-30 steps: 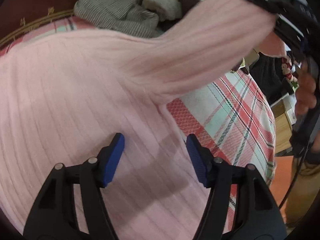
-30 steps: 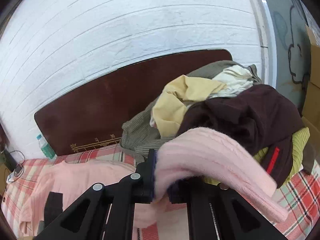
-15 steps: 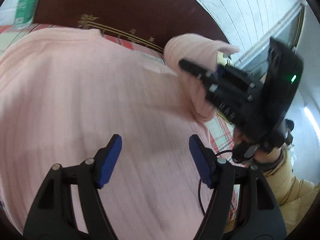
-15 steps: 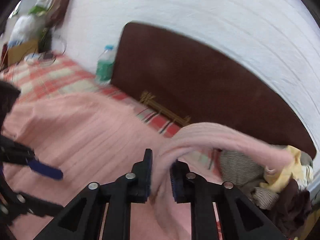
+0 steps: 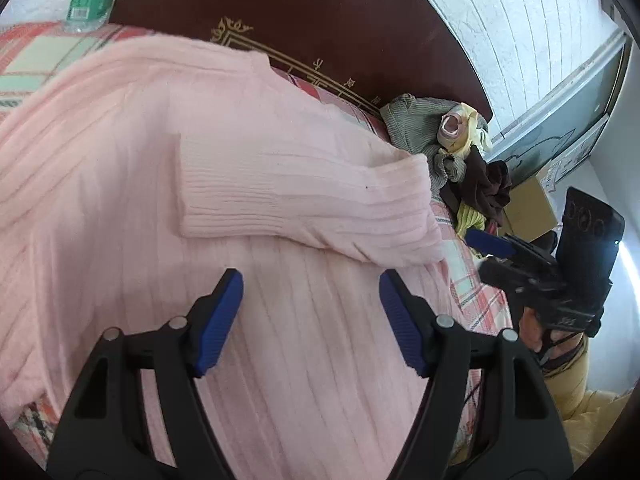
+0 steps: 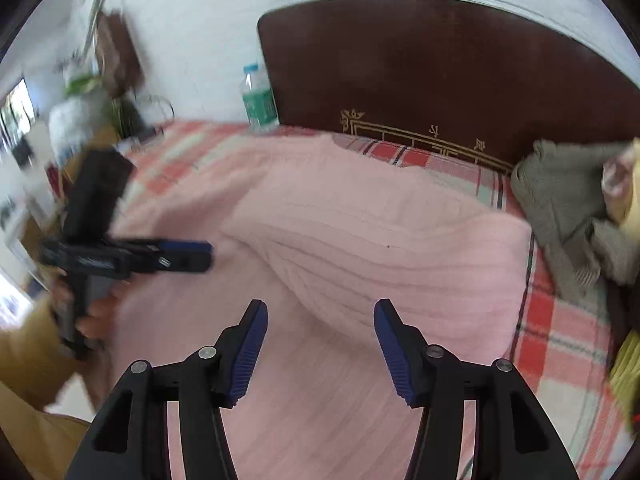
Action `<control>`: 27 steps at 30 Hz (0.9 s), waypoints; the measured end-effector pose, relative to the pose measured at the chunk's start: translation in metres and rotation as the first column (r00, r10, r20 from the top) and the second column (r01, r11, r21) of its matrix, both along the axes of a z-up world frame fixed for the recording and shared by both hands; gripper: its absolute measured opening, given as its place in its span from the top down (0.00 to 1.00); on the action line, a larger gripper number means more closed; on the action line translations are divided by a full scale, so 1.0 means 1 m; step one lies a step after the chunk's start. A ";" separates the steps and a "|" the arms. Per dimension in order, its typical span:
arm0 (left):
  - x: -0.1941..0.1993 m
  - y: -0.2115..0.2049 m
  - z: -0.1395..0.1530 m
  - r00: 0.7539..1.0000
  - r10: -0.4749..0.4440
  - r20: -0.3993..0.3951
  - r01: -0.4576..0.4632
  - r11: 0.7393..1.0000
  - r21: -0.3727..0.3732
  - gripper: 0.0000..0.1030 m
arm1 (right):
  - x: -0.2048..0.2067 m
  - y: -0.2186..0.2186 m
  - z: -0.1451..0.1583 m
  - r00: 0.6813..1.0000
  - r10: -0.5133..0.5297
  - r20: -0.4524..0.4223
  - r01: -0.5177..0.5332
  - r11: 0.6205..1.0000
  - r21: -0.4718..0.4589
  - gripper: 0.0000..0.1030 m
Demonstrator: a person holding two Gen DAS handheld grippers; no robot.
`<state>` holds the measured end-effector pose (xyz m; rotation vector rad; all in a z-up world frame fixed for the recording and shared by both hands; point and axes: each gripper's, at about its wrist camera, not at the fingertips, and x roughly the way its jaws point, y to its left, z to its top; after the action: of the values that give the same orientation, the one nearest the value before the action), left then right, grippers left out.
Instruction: Fold clothes
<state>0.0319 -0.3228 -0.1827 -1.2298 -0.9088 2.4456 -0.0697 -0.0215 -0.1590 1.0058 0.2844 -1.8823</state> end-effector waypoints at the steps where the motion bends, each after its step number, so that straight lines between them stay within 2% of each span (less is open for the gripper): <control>1: -0.004 0.001 -0.005 1.000 -0.007 0.015 0.007 1.000 0.026 0.30 | -0.005 0.016 0.010 0.997 -0.016 0.070 0.022 0.996 -0.081 0.41; 3: -0.011 0.000 -0.014 0.999 -0.009 0.046 0.006 0.998 0.060 0.30 | -0.010 0.042 0.025 0.994 -0.030 0.108 0.051 0.979 -0.198 0.18; 4: -0.013 -0.002 -0.014 0.999 -0.001 0.046 -0.002 0.997 0.082 0.30 | -0.011 0.048 0.026 0.994 -0.042 0.097 0.062 0.975 -0.213 0.17; 5: -0.014 -0.004 -0.014 0.999 0.006 0.045 -0.011 0.994 0.104 0.30 | -0.015 0.052 0.021 0.993 -0.086 0.079 0.100 0.977 -0.186 0.17; 8: -0.021 -0.014 -0.013 0.997 0.047 0.056 -0.056 0.984 0.170 0.30 | -0.035 0.047 -0.007 0.975 -0.172 0.140 0.187 0.977 -0.101 0.18; 11: -0.025 -0.025 -0.015 0.991 0.100 0.085 -0.115 0.971 0.207 0.30 | -0.051 0.036 -0.033 0.960 -0.187 0.210 0.211 0.973 -0.095 0.23; 12: -0.024 -0.027 -0.014 0.990 0.114 0.083 -0.129 0.972 0.196 0.30 | -0.057 0.032 -0.039 0.958 -0.177 0.227 0.205 0.973 -0.104 0.32; 14: -0.018 -0.026 -0.005 0.990 0.128 0.058 -0.136 0.978 0.155 0.30 | -0.067 0.022 -0.050 0.953 -0.161 0.258 0.198 0.972 -0.125 0.39; 15: -0.014 -0.026 0.001 0.990 0.132 0.041 -0.137 0.982 0.134 0.30 | -0.072 0.017 -0.056 0.949 -0.165 0.269 0.204 0.971 -0.124 0.39; 18: 0.014 -0.029 0.025 0.990 0.133 -0.039 -0.131 0.990 0.048 0.30 | -0.086 0.002 -0.080 0.931 -0.211 0.297 0.228 0.973 -0.024 0.39; 21: 0.057 -0.045 0.048 0.979 0.174 -0.102 -0.178 0.983 -0.040 0.30 | -0.081 -0.004 -0.077 0.945 -0.207 0.252 0.215 0.977 -0.001 0.39; 24: 0.106 -0.074 0.066 0.956 0.255 -0.146 -0.273 0.955 -0.116 0.30 | -0.065 -0.009 -0.063 0.962 -0.151 0.227 0.159 0.987 -0.018 0.39; 27: 0.155 -0.110 0.073 0.916 0.375 -0.142 -0.398 0.895 -0.203 0.30 | -0.038 -0.022 -0.051 0.979 -0.048 0.199 0.058 0.997 -0.042 0.38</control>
<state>0.1868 -0.4330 -0.1097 -1.0631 -0.9421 2.9706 -0.1074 -0.0437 -0.2102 1.1679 0.0962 -1.8113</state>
